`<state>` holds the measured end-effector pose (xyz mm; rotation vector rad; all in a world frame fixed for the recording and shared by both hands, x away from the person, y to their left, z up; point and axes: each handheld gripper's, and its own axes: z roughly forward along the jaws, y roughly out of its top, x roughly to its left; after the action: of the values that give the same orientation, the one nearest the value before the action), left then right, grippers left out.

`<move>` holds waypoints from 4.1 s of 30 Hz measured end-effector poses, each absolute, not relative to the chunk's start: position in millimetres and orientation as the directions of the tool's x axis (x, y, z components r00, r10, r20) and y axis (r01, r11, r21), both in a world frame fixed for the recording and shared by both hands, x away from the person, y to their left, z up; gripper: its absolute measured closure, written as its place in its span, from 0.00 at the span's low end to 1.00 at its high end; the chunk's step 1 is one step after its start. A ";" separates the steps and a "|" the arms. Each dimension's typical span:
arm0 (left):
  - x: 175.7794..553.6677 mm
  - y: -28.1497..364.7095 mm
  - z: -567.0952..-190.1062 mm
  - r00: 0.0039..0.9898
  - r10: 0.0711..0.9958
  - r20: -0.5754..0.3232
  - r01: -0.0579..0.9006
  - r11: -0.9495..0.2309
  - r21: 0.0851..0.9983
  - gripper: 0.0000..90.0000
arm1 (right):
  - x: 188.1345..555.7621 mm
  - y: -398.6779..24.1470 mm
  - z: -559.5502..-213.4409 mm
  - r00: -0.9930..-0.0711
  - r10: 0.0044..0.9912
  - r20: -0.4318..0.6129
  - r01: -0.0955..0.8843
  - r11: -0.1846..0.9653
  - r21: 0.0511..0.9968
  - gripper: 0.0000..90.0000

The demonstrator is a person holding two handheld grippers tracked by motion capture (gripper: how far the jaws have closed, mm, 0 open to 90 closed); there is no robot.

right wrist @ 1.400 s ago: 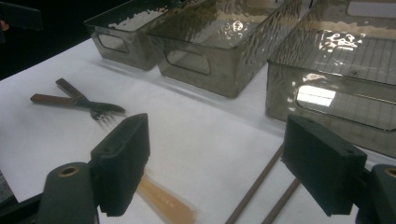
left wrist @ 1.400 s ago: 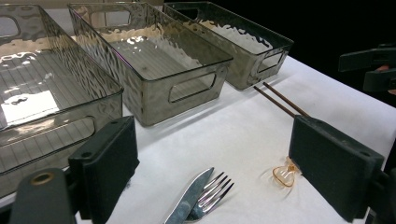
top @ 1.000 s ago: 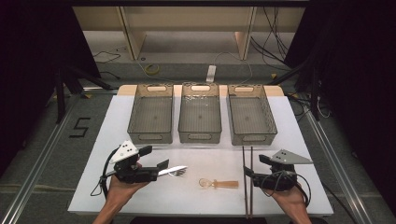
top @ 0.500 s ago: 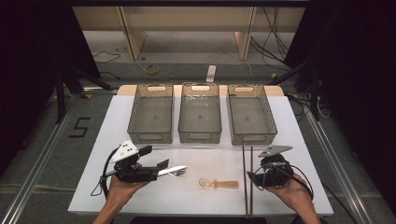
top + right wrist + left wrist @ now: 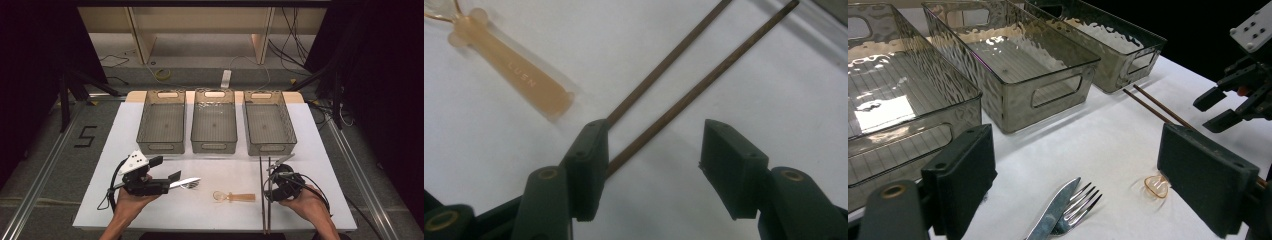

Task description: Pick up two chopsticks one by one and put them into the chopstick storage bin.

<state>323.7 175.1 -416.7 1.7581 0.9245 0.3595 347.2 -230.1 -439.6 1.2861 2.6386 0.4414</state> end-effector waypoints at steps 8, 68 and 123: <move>323.3 174.9 -416.3 0.655 0.731 -0.189 0.408 -0.131 0.903 0.16 | 349.2 -226.8 -446.4 -0.615 0.788 -0.005 0.751 0.588 0.298 0.53; 322.7 172.9 -416.0 0.665 0.727 -0.168 0.401 -0.158 0.902 0.17 | 347.8 -225.6 -447.0 -0.676 0.736 -0.040 0.710 0.664 0.235 0.95; 334.5 69.1 -418.9 0.967 0.250 0.037 0.176 -0.770 0.614 0.51 | 318.0 -127.8 -393.9 -0.963 0.247 -0.107 0.208 0.936 0.285 0.95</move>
<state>334.5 69.1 -418.9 2.4681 0.2984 0.1527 318.0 -127.8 -393.9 0.3488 2.9517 0.4113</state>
